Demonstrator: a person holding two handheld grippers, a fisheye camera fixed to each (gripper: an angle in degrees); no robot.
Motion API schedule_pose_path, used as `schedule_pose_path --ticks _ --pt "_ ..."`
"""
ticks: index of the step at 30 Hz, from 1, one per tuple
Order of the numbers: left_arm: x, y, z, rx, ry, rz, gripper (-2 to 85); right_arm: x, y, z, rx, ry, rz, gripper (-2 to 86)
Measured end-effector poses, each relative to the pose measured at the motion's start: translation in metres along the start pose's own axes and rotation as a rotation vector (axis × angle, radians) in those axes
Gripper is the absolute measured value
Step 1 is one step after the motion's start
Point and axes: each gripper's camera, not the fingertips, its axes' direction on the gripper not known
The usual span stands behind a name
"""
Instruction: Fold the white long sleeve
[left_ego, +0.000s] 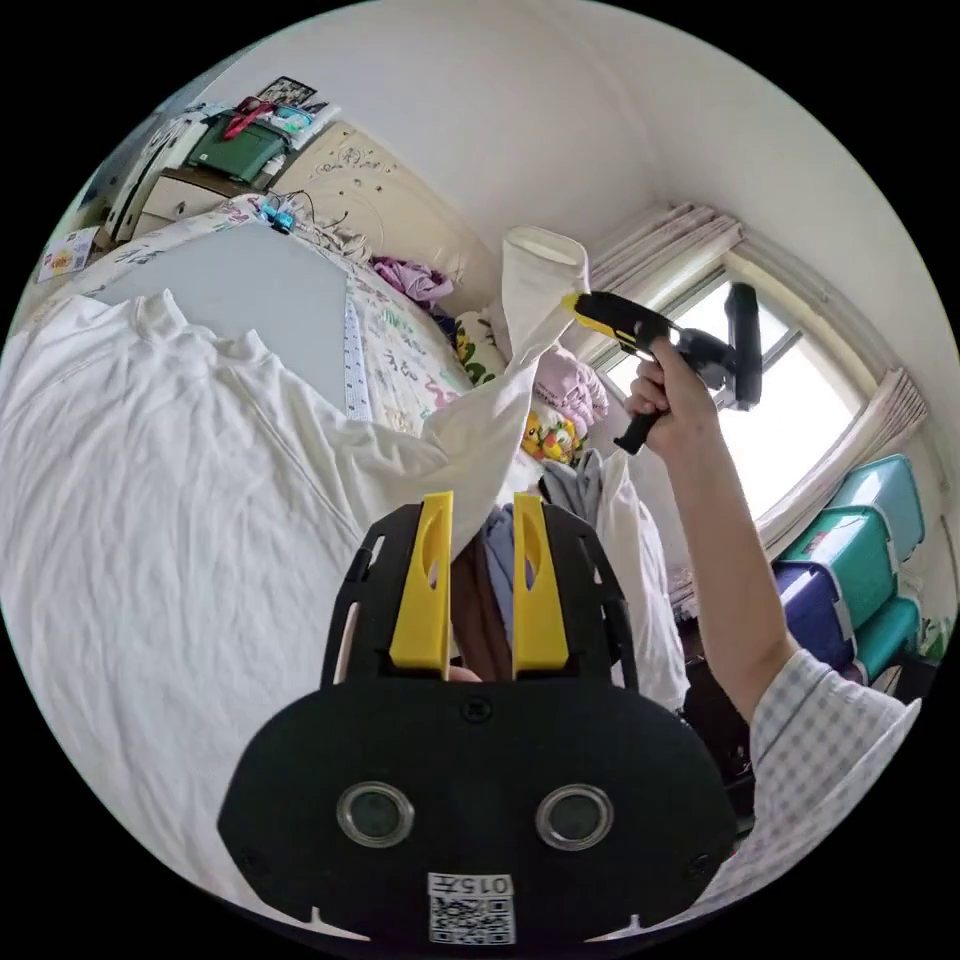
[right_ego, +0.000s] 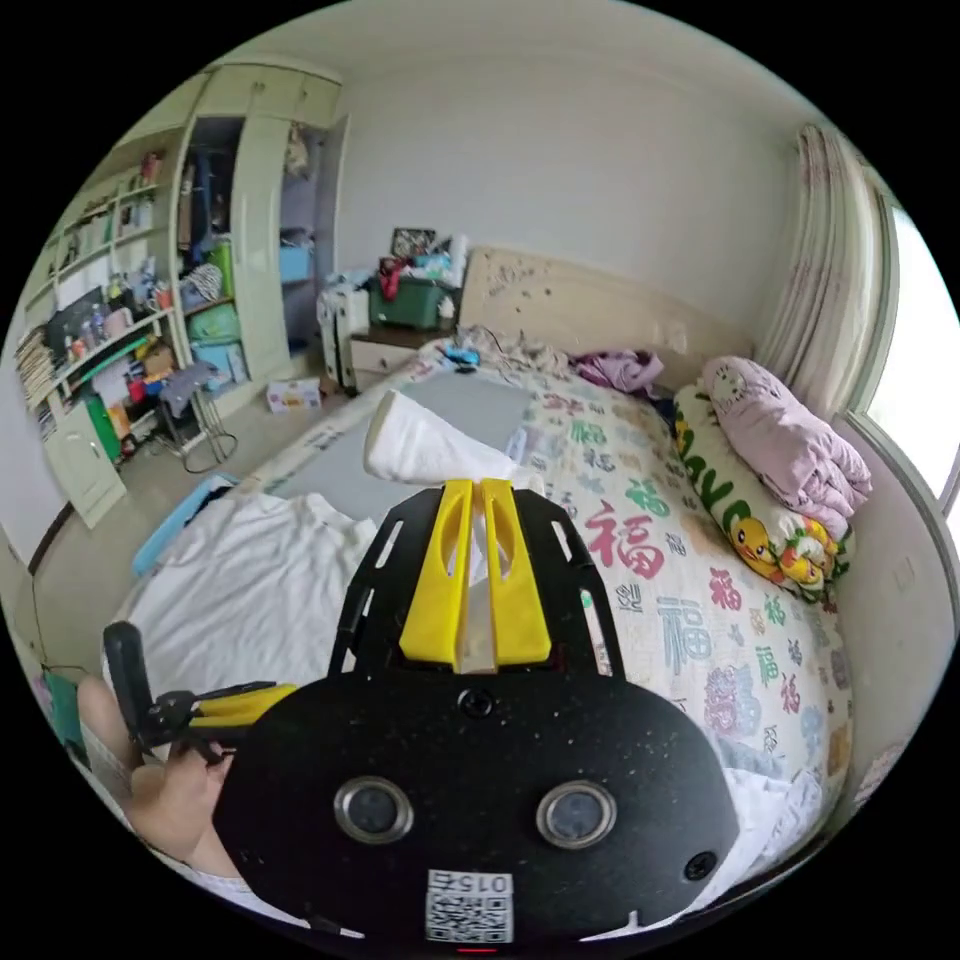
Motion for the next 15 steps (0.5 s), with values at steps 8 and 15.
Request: schedule_pose_path --ticks 8,15 --pt "0.033 0.011 -0.125 0.233 0.2 0.138 14.3 -0.09 0.216 -0.127 0.356 -0.022 0.135 0.6" --pt "0.027 0.088 -0.173 0.108 0.251 0.083 13.2 -0.179 0.407 -0.135 0.313 -0.016 0.153 0.8"
